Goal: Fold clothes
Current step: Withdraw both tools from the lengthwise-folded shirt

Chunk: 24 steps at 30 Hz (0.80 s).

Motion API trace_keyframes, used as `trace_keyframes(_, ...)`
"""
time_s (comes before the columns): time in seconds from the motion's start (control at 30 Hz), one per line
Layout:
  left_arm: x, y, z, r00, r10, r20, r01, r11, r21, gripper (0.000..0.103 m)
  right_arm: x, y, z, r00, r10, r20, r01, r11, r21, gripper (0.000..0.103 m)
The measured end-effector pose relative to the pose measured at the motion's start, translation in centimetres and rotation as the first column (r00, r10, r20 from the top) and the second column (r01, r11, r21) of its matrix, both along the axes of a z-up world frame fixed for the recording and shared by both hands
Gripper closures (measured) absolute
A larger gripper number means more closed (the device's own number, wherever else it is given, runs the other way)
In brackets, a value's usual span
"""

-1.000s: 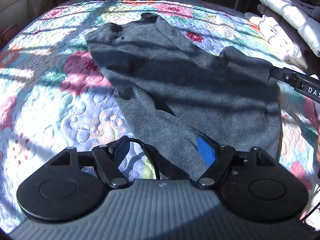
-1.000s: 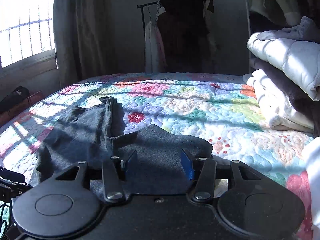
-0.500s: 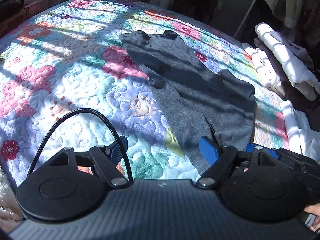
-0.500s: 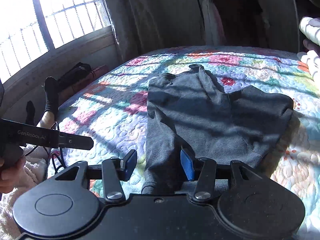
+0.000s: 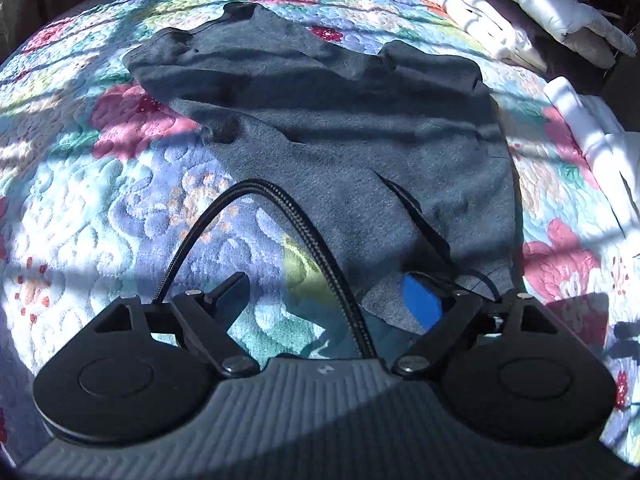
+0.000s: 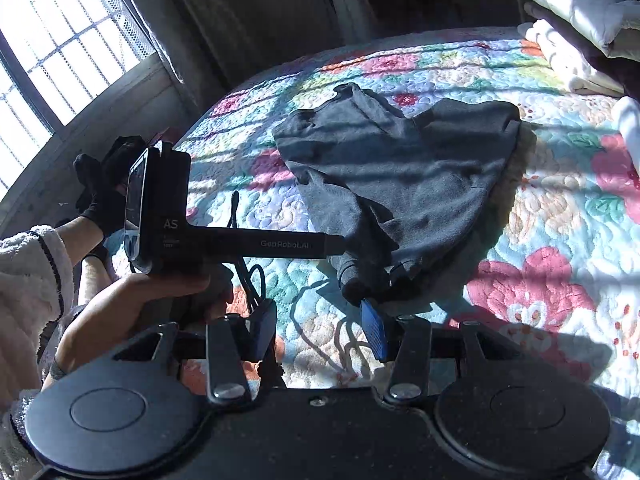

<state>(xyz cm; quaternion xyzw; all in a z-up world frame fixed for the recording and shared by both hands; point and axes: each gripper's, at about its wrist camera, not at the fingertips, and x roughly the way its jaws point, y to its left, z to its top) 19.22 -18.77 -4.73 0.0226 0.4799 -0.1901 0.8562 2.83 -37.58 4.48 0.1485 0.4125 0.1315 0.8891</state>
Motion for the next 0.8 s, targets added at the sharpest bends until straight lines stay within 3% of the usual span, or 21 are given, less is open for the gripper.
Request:
trace_keyframes(0.07, -0.2, 1.3, -1.0, 0.999, 0.032, -0.035, -0.034, 0.997, -0.062, 0.065, -0.7, 0.4, 0.9, 1.0, -0.027, 0.008, 0.027, 0.998, -0.058, 0.05)
trace_keyframes(0.13, -0.4, 2.4, -1.9, 0.997, 0.053, -0.061, -0.06, 0.992, -0.113, 0.067, -1.1, 0.7, 0.6, 0.998, -0.068, -0.002, 0.067, 0.992, -0.108, 0.05)
trace_keyframes(0.3, -1.9, 4.4, -2.3, 0.999, 0.02, -0.043, -0.026, 0.989, -0.146, 0.07, -0.4, 1.2, -2.9, 0.981, -0.196, 0.001, 0.194, 0.972, -0.133, 0.048)
trace_keyframes(0.47, -1.9, 6.5, -1.8, 0.998, 0.008, -0.066, -0.025, 0.967, -0.253, 0.064, 0.7, 1.6, -7.1, 0.928, -0.371, 0.021, 0.371, 0.929, 0.014, 0.044)
trace_keyframes(0.53, -1.0, 7.8, -1.9, 0.994, 0.015, -0.106, -0.051, 0.938, -0.344, 0.064, 1.1, 2.6, -8.1, 0.915, -0.403, 0.035, 0.4, 0.915, 0.06, 0.044)
trace_keyframes(0.67, 0.6, 10.6, -2.1, 0.992, 0.008, -0.125, -0.066, 0.884, -0.462, 0.064, 3.2, 4.2, -9.6, 0.919, -0.394, -0.004, 0.388, 0.901, 0.194, 0.043)
trace_keyframes(0.8, 3.3, 13.3, -2.3, 0.991, 0.072, -0.116, -0.119, 0.873, -0.473, 0.064, 5.9, 6.6, -11.0, 0.936, -0.344, -0.07, 0.35, 0.893, 0.283, 0.039)
